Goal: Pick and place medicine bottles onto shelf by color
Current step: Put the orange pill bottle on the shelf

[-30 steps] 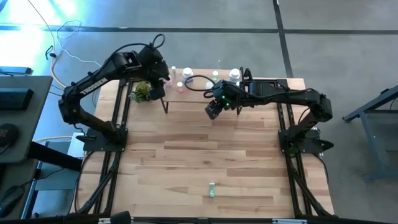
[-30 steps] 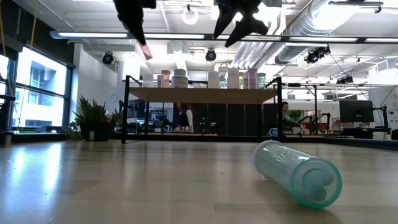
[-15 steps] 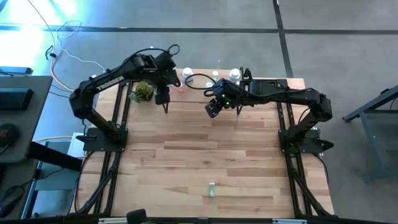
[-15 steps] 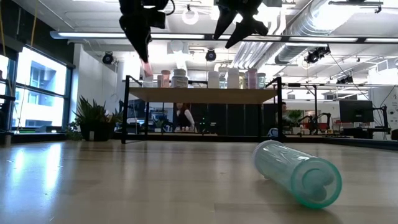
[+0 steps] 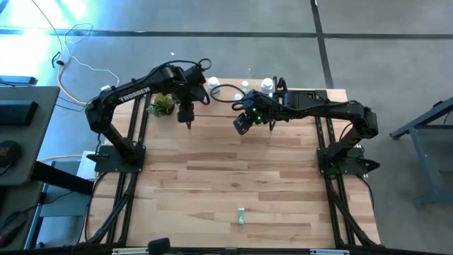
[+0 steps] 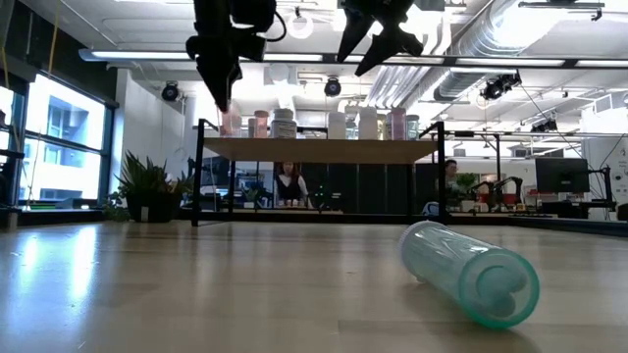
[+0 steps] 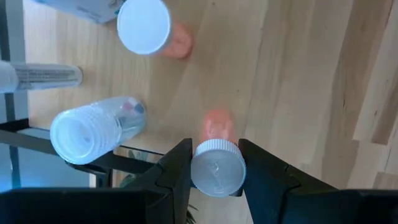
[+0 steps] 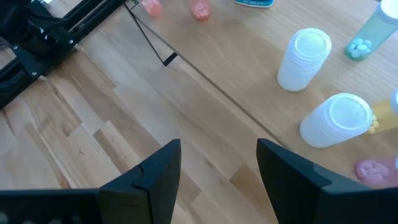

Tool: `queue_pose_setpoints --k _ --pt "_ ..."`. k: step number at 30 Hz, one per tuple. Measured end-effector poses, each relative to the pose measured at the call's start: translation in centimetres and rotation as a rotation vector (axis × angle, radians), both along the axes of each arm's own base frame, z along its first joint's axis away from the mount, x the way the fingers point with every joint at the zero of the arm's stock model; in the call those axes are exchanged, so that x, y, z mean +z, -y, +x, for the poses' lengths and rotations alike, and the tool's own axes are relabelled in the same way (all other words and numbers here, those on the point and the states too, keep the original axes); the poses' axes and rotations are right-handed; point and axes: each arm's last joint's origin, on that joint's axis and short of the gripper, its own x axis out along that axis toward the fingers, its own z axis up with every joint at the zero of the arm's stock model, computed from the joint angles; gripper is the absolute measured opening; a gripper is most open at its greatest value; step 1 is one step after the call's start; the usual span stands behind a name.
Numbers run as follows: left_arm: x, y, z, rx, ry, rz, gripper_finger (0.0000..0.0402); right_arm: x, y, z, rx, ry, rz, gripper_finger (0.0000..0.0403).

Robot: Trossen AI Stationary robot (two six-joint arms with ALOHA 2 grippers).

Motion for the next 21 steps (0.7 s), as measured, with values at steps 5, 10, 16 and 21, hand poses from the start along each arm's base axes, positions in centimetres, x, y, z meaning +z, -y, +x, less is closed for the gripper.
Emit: queue_pose_setpoints --k 5,10,16,21 --pt "-0.3 -0.1 0.1 -0.011 -0.016 0.000 0.0110 0.0 -0.3 0.0 0.011 0.000 0.000 0.0201" --pt "-0.2 -0.1 0.1 -0.010 -0.016 0.003 0.0110 0.0 -0.7 0.1 0.022 0.000 0.000 0.0201" --pt "-0.2 -0.1 0.1 -0.014 -0.015 0.001 0.0110 0.0 -1.5 0.2 0.037 0.002 0.006 0.0201" --pt "-0.2 -0.1 0.1 -0.046 -0.023 0.004 0.0111 0.0 -2.1 0.2 0.056 0.002 0.006 0.0201"
